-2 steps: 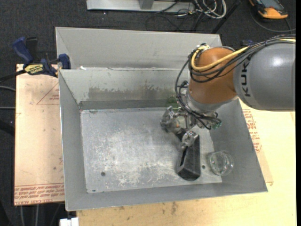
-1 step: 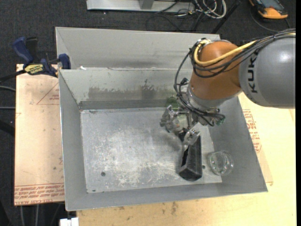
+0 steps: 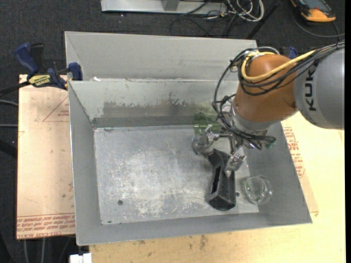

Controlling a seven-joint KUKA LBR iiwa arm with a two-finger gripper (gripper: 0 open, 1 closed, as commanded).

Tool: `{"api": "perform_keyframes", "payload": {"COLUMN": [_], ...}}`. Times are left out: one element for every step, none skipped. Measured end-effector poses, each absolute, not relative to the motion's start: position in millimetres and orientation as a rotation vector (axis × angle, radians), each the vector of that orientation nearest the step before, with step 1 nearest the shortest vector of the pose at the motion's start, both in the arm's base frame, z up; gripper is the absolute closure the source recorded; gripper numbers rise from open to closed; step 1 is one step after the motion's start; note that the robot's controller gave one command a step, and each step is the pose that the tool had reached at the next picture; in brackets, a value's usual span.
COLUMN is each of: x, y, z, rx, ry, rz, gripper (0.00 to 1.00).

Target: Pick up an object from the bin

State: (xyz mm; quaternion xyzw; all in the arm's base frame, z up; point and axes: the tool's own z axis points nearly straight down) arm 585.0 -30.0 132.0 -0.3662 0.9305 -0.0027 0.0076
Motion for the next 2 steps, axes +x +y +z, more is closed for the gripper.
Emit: {"api": "perform_keyframes", "payload": {"x": [606.3,604.4], "y": [-44.6,-45.0], "z": [118.5,115.6], "rx": [-1.324,-1.372], "ry": [2.845,2.840], "rz": [-0.007,-0.025], "gripper": [0.00,1.00]}}
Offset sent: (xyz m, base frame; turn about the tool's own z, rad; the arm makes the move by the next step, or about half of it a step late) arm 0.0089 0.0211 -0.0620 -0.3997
